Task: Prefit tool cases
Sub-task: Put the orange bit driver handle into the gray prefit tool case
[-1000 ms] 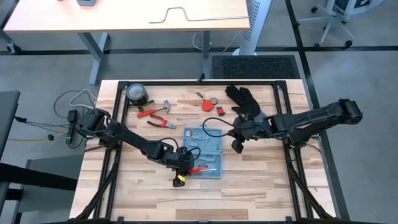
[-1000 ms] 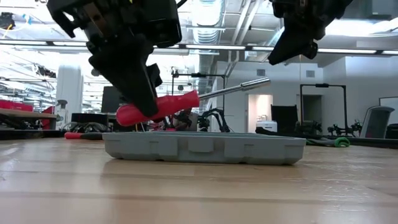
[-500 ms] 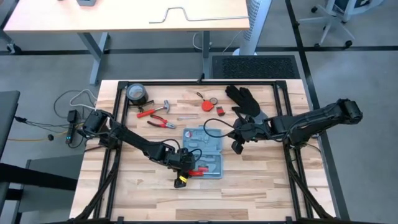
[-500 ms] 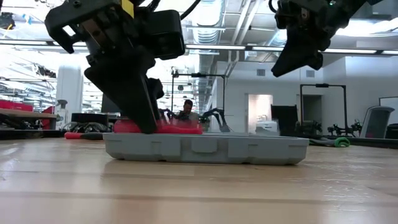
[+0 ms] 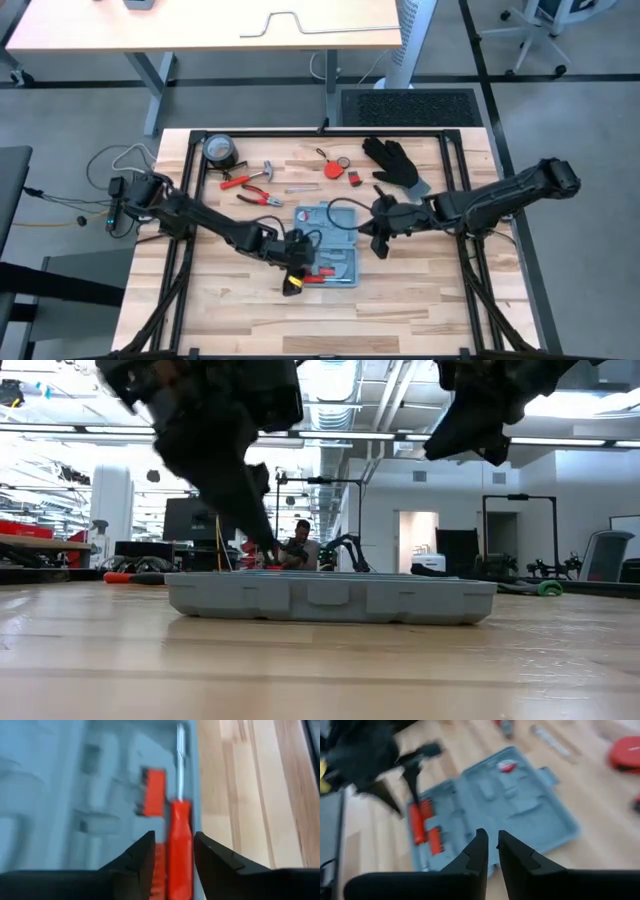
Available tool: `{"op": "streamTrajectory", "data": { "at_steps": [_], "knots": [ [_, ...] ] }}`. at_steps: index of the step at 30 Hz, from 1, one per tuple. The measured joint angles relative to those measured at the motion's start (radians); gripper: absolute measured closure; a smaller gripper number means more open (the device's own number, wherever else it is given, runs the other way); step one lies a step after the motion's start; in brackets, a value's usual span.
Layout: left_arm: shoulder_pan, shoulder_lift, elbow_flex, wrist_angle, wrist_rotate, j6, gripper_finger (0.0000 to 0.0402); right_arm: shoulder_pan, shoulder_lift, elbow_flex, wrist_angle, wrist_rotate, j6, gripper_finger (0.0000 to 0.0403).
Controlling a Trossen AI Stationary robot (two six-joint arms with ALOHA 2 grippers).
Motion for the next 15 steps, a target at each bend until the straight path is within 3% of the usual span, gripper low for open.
{"op": "streamTrajectory", "data": {
  "at_steps": [6, 15],
  "knots": [
    [0.021, -0.110, 0.001, -0.026, -0.152, 0.008, 0.0308, 0.050, 0.088, 0.000, 0.078, -0.069, 0.003, 0.0395],
    [0.088, -0.243, 0.001, -0.096, -0.370, 0.007, 0.0396, 0.121, 0.316, 0.000, 0.293, -0.239, 0.053, 0.0398]
  ]
}}
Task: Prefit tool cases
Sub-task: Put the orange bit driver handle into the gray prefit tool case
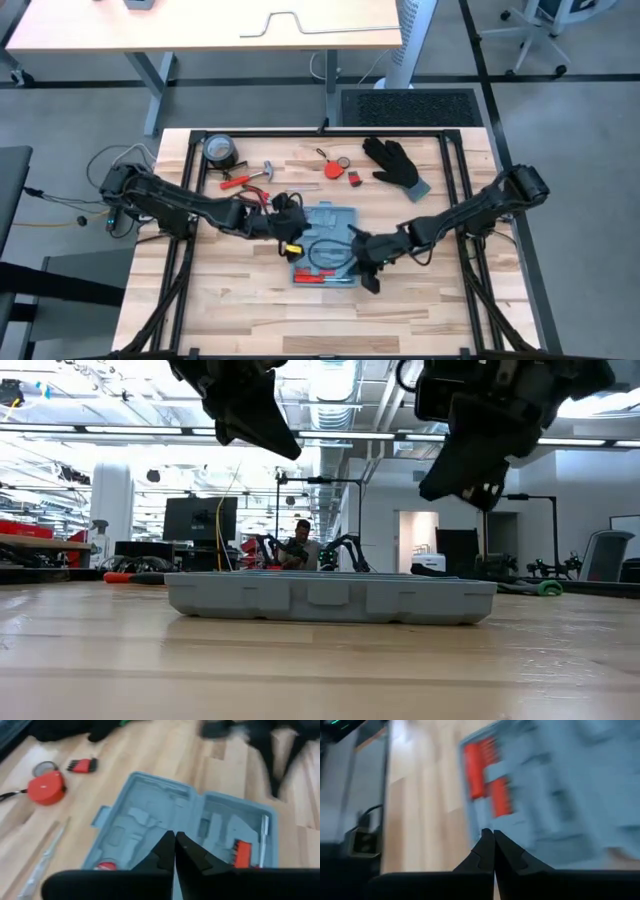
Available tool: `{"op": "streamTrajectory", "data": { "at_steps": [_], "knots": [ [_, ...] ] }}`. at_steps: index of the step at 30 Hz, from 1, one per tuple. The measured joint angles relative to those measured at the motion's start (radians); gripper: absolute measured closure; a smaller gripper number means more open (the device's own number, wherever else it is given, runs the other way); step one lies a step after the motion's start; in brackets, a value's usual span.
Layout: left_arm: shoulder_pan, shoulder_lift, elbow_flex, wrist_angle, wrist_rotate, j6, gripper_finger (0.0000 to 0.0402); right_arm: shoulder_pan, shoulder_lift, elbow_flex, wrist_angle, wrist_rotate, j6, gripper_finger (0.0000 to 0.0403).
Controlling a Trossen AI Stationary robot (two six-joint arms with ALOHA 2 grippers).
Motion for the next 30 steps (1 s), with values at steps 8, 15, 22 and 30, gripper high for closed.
{"op": "streamTrajectory", "data": {
  "at_steps": [8, 15, 22, 30],
  "knots": [
    [0.054, -0.037, 0.000, -0.027, -0.003, 0.020, 0.0400, -0.007, 0.110, 0.000, 0.159, -0.216, -0.005, 0.0400],
    [0.074, -0.037, 0.000, -0.017, -0.004, 0.019, 0.0401, 0.004, 0.198, 0.001, 0.218, -0.225, -0.016, 0.0401],
    [0.073, -0.037, 0.000, -0.014, 0.047, 0.005, 0.0401, 0.009, 0.254, 0.003, 0.304, -0.188, 0.004, 0.0401],
    [-0.005, 0.061, 0.000, 0.022, 0.221, -0.004, 0.0401, 0.018, 0.254, 0.058, 0.261, -0.054, -0.021, 0.0402]
  ]
}}
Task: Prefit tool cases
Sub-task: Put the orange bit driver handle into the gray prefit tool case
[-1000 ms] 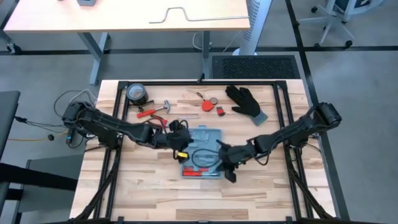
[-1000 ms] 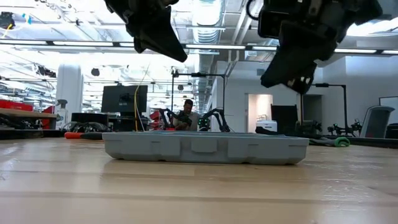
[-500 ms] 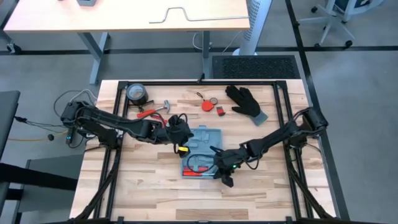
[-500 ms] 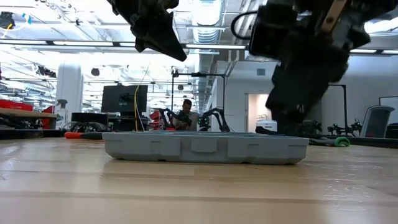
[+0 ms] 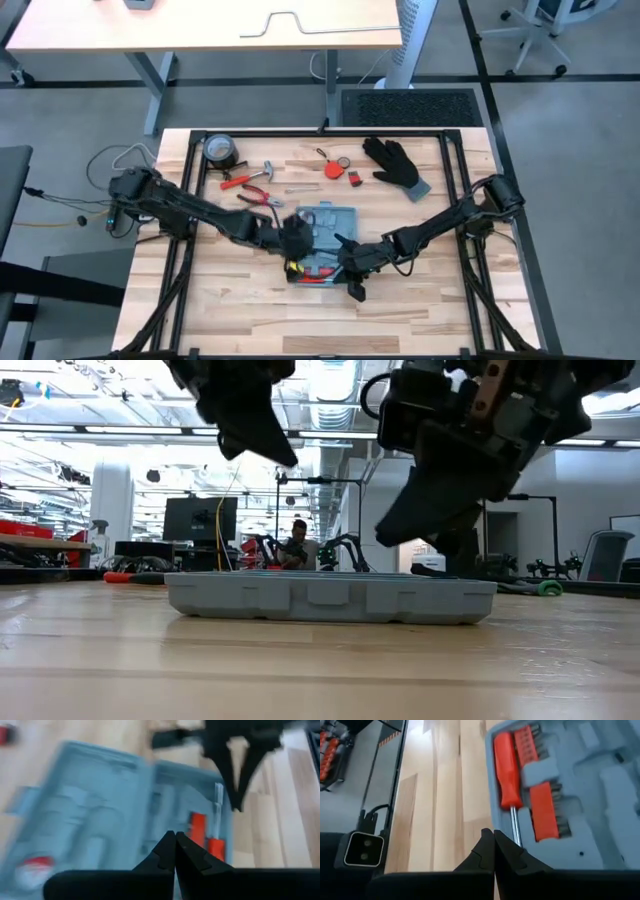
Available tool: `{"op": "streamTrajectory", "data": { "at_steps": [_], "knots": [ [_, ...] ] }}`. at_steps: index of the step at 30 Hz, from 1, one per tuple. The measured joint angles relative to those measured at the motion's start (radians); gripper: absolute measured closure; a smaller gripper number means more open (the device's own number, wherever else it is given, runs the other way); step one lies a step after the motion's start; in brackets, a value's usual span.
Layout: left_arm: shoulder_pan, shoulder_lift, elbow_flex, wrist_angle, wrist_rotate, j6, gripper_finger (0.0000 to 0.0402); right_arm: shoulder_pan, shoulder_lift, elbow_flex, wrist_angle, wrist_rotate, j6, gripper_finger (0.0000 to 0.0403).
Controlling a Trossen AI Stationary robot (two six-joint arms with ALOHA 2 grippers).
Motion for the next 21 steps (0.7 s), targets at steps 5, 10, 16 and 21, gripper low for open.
{"op": "streamTrajectory", "data": {
  "at_steps": [5, 10, 16, 21],
  "knots": [
    [-0.069, 0.139, 0.000, 0.173, 0.053, -0.016, 0.0401, 0.005, 0.017, 0.013, -0.025, 0.008, -0.007, 0.0402],
    [-0.096, 0.232, 0.000, 0.317, 0.071, -0.052, 0.0402, 0.007, 0.041, 0.016, -0.029, 0.008, 0.008, 0.0402],
    [-0.097, 0.330, 0.000, 0.380, 0.151, -0.085, 0.0401, 0.003, 0.078, 0.017, -0.030, -0.003, 0.023, 0.0402],
    [-0.096, 0.385, 0.004, 0.408, 0.198, -0.124, 0.0401, -0.006, 0.080, 0.020, -0.075, -0.015, 0.023, 0.0402]
  ]
}}
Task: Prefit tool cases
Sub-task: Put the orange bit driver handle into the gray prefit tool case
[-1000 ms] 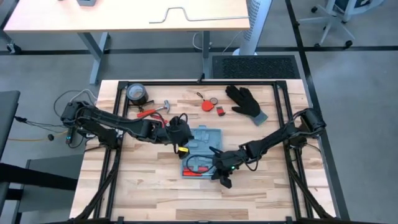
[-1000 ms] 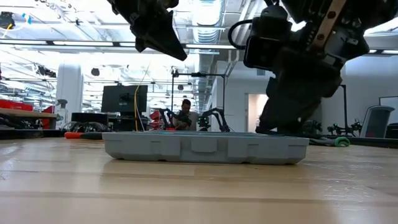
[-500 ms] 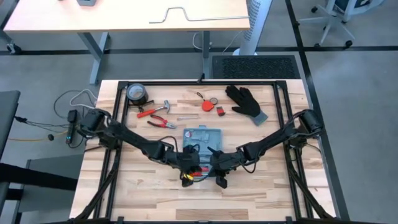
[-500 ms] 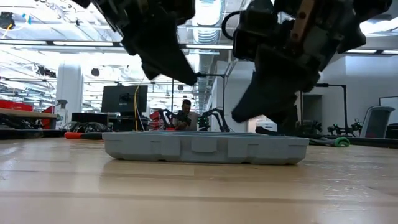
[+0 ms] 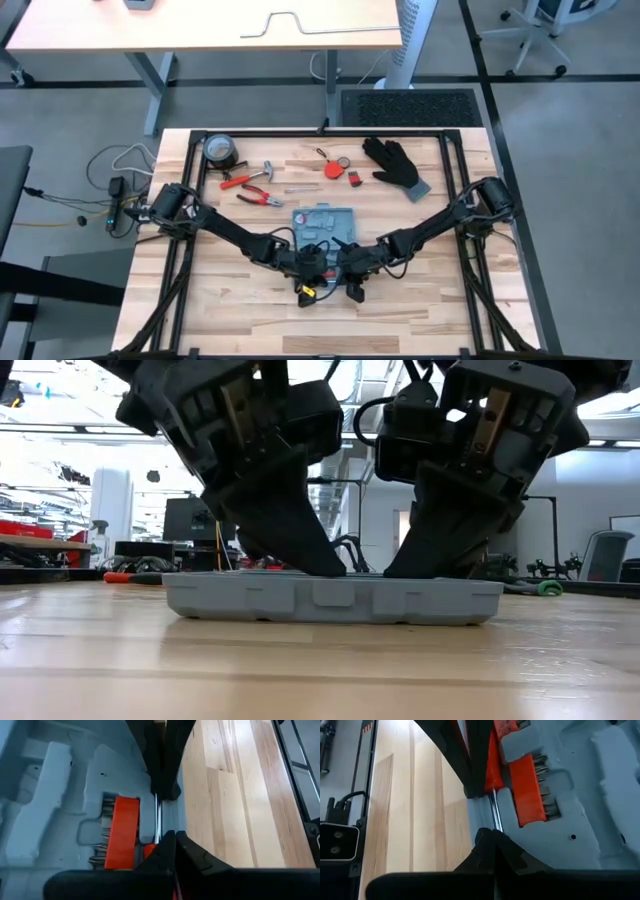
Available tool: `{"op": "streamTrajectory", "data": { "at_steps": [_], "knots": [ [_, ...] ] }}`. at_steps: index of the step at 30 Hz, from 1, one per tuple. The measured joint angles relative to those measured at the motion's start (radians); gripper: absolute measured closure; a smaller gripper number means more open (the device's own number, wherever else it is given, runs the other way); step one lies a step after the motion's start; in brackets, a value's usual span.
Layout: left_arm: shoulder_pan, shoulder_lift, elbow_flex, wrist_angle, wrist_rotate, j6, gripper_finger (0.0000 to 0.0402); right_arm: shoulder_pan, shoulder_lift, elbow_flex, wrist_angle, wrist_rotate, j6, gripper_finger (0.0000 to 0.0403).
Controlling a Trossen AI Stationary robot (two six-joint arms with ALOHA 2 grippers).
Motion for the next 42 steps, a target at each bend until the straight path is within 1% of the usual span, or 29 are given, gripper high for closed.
{"op": "streamTrajectory", "data": {
  "at_steps": [12, 17, 20, 24, 27, 29, 31, 36, 38, 42],
  "knots": [
    [0.001, 0.013, -0.001, -0.018, -0.001, -0.002, 0.0401, -0.012, -0.014, -0.004, -0.007, -0.022, -0.012, 0.0402],
    [0.002, 0.014, -0.002, -0.019, -0.005, 0.001, 0.0401, -0.009, -0.075, -0.010, -0.029, 0.044, -0.022, 0.0402],
    [0.001, 0.014, -0.002, -0.019, -0.006, 0.003, 0.0401, -0.006, -0.088, -0.008, -0.024, 0.047, -0.031, 0.0402],
    [0.004, 0.014, -0.002, -0.020, -0.006, 0.004, 0.0401, -0.004, -0.035, -0.008, -0.030, 0.030, -0.029, 0.0402],
    [0.010, 0.014, -0.003, -0.025, -0.001, 0.003, 0.0401, 0.005, 0.029, -0.001, 0.003, -0.040, -0.011, 0.0402],
    [0.012, 0.014, -0.003, -0.025, 0.008, 0.002, 0.0401, 0.008, 0.056, 0.001, 0.019, -0.061, 0.010, 0.0403],
    [0.013, 0.015, -0.003, -0.024, 0.010, 0.003, 0.0401, 0.004, 0.055, 0.002, 0.017, -0.070, 0.012, 0.0403],
    [0.016, 0.013, -0.004, -0.019, -0.006, 0.010, 0.0401, -0.015, 0.000, -0.005, -0.008, -0.066, -0.005, 0.0403],
    [0.018, 0.002, -0.004, -0.023, -0.023, 0.022, 0.0401, -0.027, -0.031, -0.007, -0.025, -0.045, -0.013, 0.0403],
    [0.028, -0.034, -0.008, -0.046, -0.025, 0.043, 0.0401, -0.055, -0.099, -0.011, -0.048, -0.030, -0.038, 0.0403]
  ]
}}
